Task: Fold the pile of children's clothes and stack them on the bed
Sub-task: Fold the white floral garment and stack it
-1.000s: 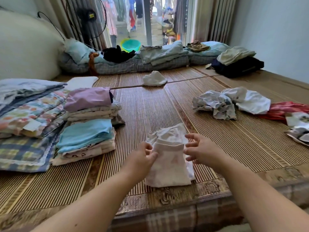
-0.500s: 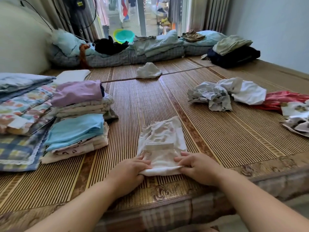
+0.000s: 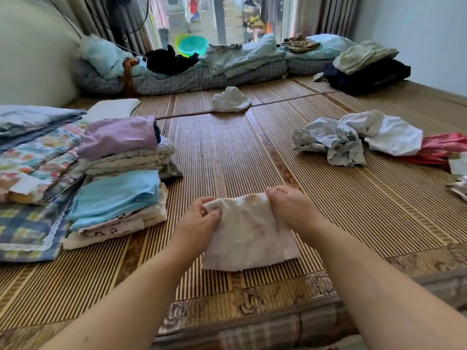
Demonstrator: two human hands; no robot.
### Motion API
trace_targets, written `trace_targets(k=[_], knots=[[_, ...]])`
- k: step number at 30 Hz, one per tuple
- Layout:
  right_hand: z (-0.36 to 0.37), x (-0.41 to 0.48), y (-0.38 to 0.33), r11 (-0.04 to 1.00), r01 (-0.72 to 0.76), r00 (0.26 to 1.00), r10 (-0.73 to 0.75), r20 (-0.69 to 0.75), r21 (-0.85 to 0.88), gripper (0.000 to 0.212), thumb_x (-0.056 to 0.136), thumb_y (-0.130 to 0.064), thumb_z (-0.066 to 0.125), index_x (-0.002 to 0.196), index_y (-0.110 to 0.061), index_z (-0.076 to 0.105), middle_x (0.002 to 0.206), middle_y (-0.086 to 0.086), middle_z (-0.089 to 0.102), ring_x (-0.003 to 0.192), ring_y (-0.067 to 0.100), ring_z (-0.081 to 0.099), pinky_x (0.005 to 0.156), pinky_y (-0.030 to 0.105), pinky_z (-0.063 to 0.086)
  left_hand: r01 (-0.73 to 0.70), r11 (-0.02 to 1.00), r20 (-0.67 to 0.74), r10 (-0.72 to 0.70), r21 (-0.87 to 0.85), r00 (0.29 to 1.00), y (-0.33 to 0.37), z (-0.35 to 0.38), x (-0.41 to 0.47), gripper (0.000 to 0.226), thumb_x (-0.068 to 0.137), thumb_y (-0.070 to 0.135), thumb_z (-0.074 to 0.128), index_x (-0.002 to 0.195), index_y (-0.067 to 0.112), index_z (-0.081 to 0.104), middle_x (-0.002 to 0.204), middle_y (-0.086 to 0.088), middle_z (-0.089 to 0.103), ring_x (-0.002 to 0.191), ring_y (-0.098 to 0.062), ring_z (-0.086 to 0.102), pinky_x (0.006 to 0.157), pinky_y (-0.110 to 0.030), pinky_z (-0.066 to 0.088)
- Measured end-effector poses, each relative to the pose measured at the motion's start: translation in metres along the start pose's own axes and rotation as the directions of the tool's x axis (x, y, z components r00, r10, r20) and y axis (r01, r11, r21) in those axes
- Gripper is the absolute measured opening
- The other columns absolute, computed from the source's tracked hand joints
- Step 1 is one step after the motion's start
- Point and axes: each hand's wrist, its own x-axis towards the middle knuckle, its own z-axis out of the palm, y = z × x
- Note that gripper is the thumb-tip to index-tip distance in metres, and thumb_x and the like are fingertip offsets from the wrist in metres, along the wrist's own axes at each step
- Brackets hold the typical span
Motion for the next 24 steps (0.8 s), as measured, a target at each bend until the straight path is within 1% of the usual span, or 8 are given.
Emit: trace_targets(k=[2,5,9,13,15,19,22,24], knots=[[0.006,0.01,0.003,0.998,-0.069,0.993,0.067,-0.097,-0.013,0.035,0.099,-0.044,0.04,0.111,-0.016,0.057,0.107,0.004,0.06,0.095,0.019,0.055,0.082,0.037,0.043,0.14,0.985,-0.018,-0.139,0.102,0.99,-0.006,0.002,0.019,0.048,0.095,0.041,0.052,0.139,0.025,0.038,0.135,-0.009,0.052,0.112,-0.027,0.058,0.091,-0.045,0.053],[0.012,0.019,0.016,0.956,-0.193,0.981,0.185,-0.059,-0.22,0.057,0.096,-0.049,0.046,0.141,-0.016,0.038,0.142,0.008,0.045,0.128,0.028,0.044,0.098,0.041,0.038,0.321,0.881,-0.126,-0.295,0.348,0.947,-0.025,0.006,0.028,0.078,0.089,0.055,0.054,0.15,0.024,0.017,0.149,-0.014,0.035,0.13,-0.035,0.042,0.102,-0.047,0.043],[0.022,0.023,0.034,0.859,-0.22,0.975,0.203,-0.087,-0.461,0.082,0.078,-0.058,0.065,0.141,-0.014,0.04,0.141,0.008,0.048,0.128,0.028,0.043,0.102,0.038,0.038,0.35,0.811,-0.142,-0.322,0.469,0.936,-0.04,0.009,0.021,0.091,0.079,0.058,0.059,0.151,0.024,0.016,0.142,-0.013,0.043,0.121,-0.032,0.05,0.099,-0.043,0.045],[0.031,0.022,0.035,0.854,-0.185,0.981,0.188,-0.043,-0.486,0.066,0.076,-0.047,0.072,0.132,-0.018,0.051,0.127,0.003,0.059,0.113,0.023,0.056,0.093,0.035,0.048,0.34,0.834,-0.082,-0.339,0.434,0.937,-0.027,0.013,0.021,0.087,0.085,0.049,0.06,0.152,0.018,0.012,0.141,-0.01,0.047,0.106,-0.025,0.056,0.081,-0.031,0.044],[0.034,0.021,0.032,0.869,-0.156,0.985,0.169,-0.014,-0.47,0.069,0.08,-0.036,0.072,0.139,-0.017,0.041,0.133,0.005,0.056,0.116,0.025,0.055,0.094,0.034,0.046,0.379,0.86,-0.067,-0.38,0.343,0.922,-0.023,0.013,0.024,0.087,0.085,0.045,0.063,0.151,0.017,0.014,0.139,-0.011,0.047,0.099,-0.023,0.056,0.083,-0.034,0.05],[0.032,0.018,0.028,0.923,-0.098,0.992,0.12,0.038,-0.373,0.094,0.084,-0.024,0.072,0.153,-0.022,0.009,0.151,0.008,0.037,0.131,0.027,0.045,0.104,0.036,0.038,0.353,0.929,0.003,-0.356,0.111,0.935,-0.028,0.008,0.019,0.086,0.082,0.023,0.072,0.149,0.03,0.02,0.144,-0.009,0.042,0.114,-0.026,0.055,0.093,-0.041,0.052],[0.023,0.012,0.023,0.947,-0.08,0.985,0.123,0.121,-0.31,0.074,0.084,-0.02,0.07,0.147,-0.03,0.032,0.148,0.002,0.042,0.129,0.021,0.046,0.103,0.035,0.04,0.234,0.971,0.09,-0.23,-0.042,0.969,-0.031,0.008,0.009,0.069,0.086,0.009,0.065,0.141,0.042,0.039,0.148,-0.003,0.039,0.113,-0.021,0.056,0.093,-0.041,0.053],[0.02,0.007,0.019,0.966,-0.076,0.975,0.124,0.185,-0.248,0.057,0.086,-0.015,0.067,0.137,-0.03,0.048,0.138,-0.001,0.05,0.111,0.015,0.055,0.097,0.034,0.048,0.175,0.983,0.119,-0.166,-0.06,0.979,-0.028,0.009,0.001,0.055,0.089,0.004,0.056,0.131,0.04,0.053,0.145,0.0,0.041,0.104,-0.019,0.061,0.085,-0.035,0.057]])
